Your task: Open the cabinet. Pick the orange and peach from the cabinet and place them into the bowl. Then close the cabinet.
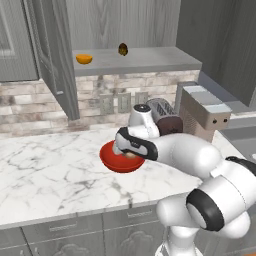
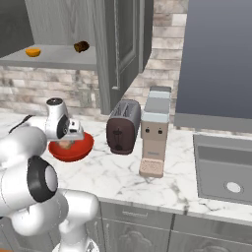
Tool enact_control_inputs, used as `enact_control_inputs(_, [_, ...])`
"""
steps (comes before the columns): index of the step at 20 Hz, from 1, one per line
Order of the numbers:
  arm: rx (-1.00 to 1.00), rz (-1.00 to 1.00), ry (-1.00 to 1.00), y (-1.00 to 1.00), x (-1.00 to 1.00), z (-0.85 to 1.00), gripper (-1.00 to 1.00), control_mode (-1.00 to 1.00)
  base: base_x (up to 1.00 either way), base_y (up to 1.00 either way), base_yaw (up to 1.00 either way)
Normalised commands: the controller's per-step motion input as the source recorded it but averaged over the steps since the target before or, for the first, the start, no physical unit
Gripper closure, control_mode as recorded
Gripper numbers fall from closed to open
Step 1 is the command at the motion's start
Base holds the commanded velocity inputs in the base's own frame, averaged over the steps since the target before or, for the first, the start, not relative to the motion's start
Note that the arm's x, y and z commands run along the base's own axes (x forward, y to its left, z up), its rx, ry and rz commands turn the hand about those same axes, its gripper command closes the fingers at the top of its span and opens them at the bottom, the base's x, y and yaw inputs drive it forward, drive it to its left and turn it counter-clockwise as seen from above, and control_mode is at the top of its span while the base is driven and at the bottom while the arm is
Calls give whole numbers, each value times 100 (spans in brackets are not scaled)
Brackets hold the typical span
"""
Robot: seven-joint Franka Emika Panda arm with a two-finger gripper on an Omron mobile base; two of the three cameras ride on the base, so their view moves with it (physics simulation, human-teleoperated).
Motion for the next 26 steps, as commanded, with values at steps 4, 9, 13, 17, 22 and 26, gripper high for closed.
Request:
enact_control_inputs(4, [0, -2, 0, 8, 14, -23, 100, -100, 0, 0, 0])
enact_control_inputs(9, [0, -2, 0, 2, 13, -16, 100, -100, 0, 0, 0])
enact_control_inputs(13, [0, -1, 0, 1, 15, -15, 100, -100, 0, 0, 0])
enact_control_inputs(17, [0, -2, 0, 0, 16, -8, 100, -100, 0, 0, 0])
enact_control_inputs(22, [0, -2, 0, 0, 5, 0, 100, -100, 0, 0, 0])
enact_control_inputs(26, [0, 0, 0, 0, 0, 0, 100, -100, 0, 0, 0])
